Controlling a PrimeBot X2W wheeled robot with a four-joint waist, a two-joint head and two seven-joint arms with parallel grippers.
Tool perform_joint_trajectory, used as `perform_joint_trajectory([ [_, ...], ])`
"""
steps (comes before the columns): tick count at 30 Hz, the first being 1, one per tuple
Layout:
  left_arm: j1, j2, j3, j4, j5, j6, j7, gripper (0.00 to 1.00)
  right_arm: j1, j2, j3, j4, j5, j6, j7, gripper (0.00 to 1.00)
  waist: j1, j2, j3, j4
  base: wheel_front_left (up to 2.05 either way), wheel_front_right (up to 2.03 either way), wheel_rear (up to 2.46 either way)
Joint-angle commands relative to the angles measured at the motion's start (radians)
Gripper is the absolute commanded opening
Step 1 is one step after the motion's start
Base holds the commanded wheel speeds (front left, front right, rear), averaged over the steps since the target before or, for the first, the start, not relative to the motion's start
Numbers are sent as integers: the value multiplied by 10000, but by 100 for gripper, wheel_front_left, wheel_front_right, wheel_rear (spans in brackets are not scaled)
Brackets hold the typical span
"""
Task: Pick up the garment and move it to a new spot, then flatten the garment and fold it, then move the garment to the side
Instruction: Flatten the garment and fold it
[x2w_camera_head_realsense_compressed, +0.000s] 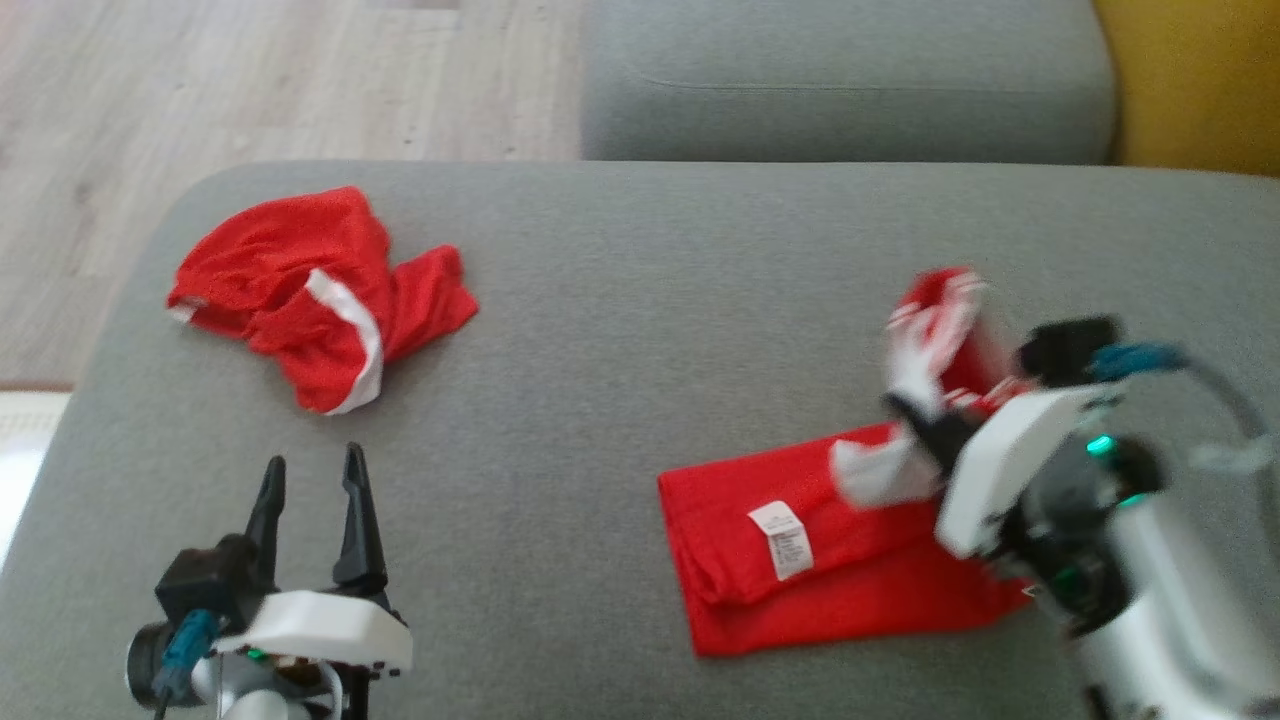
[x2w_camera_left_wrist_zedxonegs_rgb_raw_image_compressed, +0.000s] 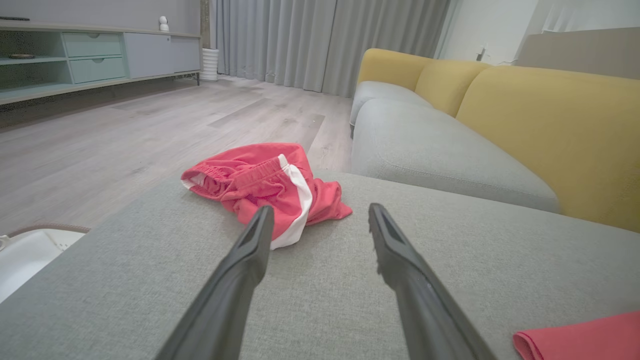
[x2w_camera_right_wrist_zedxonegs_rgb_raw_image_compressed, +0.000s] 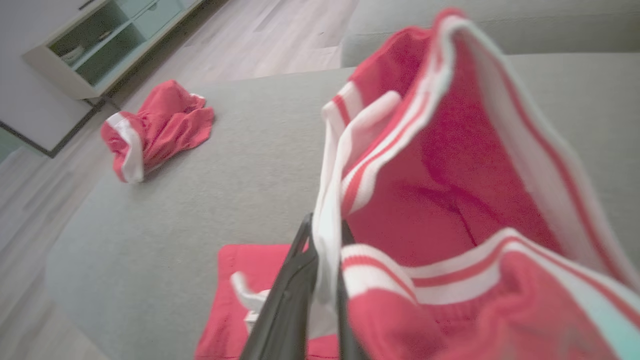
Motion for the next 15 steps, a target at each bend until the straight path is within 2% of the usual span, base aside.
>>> perform_joint_trajectory([
  [1,-515,-5,341,-206,105,-100,-122,100,-117,355,288,-539,83,67,76,0,0,0,10,301,0,0,0],
  [6,-781,-57,187,41,200,-255,-122,100,158,1301,651,115,-23,67,115,0,0,0,54,960,0,0,0],
  [15,-1070,-102,224,228,254,-297,-122,100,-105,1716,1078,1683,193,67,-358,0,0,0,315,1309,0,0,0],
])
